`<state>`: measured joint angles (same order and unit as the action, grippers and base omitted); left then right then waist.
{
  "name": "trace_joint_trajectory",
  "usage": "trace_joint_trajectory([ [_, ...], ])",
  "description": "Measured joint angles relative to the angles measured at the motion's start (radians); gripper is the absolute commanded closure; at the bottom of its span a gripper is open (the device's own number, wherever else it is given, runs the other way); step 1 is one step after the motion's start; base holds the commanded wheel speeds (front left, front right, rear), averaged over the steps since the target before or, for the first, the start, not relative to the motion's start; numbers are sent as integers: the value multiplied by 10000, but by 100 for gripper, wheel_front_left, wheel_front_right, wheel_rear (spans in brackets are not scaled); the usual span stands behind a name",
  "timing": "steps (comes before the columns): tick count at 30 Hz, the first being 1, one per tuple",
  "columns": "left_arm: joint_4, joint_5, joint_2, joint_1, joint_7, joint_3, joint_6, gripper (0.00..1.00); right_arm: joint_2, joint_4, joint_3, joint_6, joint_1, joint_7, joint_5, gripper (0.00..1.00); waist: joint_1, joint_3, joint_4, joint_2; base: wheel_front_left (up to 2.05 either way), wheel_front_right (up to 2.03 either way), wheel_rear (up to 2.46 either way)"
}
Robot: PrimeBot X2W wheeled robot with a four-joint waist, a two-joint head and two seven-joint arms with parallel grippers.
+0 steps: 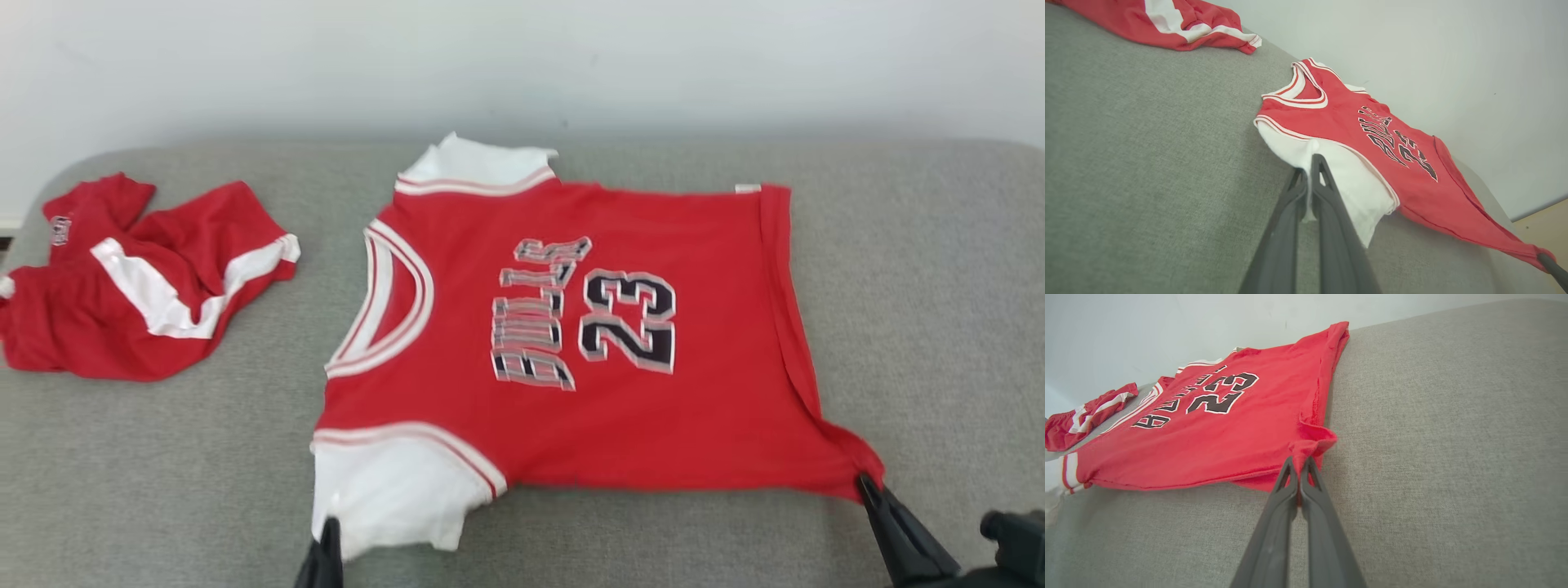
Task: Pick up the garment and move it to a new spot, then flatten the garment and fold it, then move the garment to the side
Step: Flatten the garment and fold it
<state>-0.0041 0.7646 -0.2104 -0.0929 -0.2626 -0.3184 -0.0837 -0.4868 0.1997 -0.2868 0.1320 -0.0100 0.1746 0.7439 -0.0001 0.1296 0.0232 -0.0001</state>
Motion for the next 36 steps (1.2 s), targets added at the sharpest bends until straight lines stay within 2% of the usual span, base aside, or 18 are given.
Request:
trace_joint_trajectory([
  [9,337,-148,209,-827,0,-244,113,100,410,-782,1166,0,-1754,-1124,-566,100,0,-485,328,0,0,0,0],
  [19,543,-79,-19,-1236,96,-297,188,100,1041,-1367,1766,0,-2868,-2008,-1085,100,1,-498,183,1,0,0,0],
  [27,660,-514,-462,-10,274,-372,414,100,1310,-1649,1373,0,-1907,-2094,-1317,100,2,-235,-83,1,0,0,0],
  [31,955,-813,-815,1258,686,-384,652,100,1350,-1235,1162,0,-800,-2142,-1195,100,3,15,-339,2,0,0,0],
  [36,1494,-892,-924,2686,1047,-374,832,100,1511,-554,1093,0,462,-2146,-746,100,3,318,-565,2,0,0,0],
])
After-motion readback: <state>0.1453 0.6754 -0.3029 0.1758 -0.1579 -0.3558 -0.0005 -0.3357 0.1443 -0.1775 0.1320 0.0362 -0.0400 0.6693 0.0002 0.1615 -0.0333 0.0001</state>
